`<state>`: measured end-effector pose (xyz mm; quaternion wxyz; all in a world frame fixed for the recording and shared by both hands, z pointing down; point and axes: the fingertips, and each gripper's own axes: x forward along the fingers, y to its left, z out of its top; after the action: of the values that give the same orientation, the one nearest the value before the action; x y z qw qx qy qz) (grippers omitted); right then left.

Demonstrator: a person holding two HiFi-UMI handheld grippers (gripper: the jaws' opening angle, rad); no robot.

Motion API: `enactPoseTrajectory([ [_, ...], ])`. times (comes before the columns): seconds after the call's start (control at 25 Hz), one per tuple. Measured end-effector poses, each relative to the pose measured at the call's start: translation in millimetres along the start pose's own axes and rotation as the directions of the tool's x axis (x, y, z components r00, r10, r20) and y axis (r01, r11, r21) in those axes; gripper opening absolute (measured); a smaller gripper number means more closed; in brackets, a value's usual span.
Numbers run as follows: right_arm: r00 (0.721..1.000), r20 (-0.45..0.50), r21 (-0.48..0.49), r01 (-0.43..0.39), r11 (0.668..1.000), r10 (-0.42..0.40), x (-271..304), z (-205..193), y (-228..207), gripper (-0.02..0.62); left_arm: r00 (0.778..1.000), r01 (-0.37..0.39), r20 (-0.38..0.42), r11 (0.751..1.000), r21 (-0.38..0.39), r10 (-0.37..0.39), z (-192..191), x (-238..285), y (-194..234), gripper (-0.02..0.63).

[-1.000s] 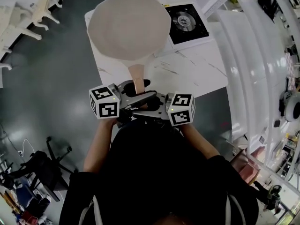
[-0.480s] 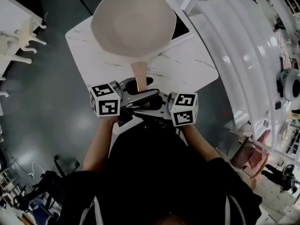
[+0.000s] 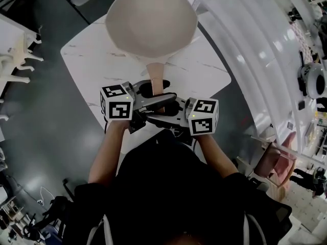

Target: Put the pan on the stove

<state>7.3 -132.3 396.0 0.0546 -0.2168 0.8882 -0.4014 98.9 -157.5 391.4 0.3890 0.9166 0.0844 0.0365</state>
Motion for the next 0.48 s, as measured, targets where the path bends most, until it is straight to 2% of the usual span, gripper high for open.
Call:
enactPoseTrajectory([
  [0.24,0.999,0.022,0.019,0.029,0.999,-0.029,-27,17,-29,0.212,1.0,0.022,-0.022,0.999,-0.025,-0.022,8,37,21,0.245],
  [0.48,0.998,0.04,0.044,0.043,0.998,-0.045,-32,27,-49,0.212,0.999,0.034,-0.034,0.998,-0.053,-0.035,15,48,39,0.245],
])
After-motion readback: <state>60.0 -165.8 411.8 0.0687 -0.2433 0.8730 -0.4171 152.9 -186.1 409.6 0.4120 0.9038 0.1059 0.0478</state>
